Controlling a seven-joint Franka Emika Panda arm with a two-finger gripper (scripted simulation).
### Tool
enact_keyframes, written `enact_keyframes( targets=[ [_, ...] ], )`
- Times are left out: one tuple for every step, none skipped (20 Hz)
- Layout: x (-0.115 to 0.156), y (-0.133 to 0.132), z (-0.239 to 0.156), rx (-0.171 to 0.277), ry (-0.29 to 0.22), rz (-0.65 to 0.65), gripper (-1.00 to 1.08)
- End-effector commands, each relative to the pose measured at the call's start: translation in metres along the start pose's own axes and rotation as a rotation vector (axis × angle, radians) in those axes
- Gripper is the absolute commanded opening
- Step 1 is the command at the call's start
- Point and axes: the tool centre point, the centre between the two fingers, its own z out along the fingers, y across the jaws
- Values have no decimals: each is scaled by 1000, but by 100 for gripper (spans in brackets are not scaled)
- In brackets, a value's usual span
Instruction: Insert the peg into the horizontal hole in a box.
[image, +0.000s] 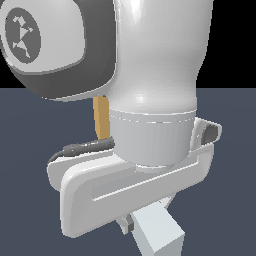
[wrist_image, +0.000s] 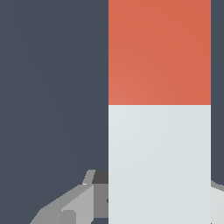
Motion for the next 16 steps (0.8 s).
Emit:
enact_keyframes(
  targets=[
    [0,0,0,0,-1,0,-100],
    [0,0,0,0,-1,0,-100],
    [0,0,0,0,0,0,-100],
    [0,0,0,0,0,0,-100],
    [1,0,-1,0,0,2,-100],
    [2,1,-1,0,0,3,-100],
    [4,2,-2,0,0,5,-100],
    [7,4,-4,0,0,7,-100],
    [10,5,-6,0,0,10,-100],
    [13,7,-8,0,0,14,-100],
    [17,10,-10,0,0,18,-100],
    [22,12,-12,0,0,22,-100],
    [27,15,-15,0,0,28,-100],
    [32,19,-19,0,0,33,-100],
    [38,23,-22,0,0,39,-100],
    [45,27,-26,0,0,46,-100]
  ],
)
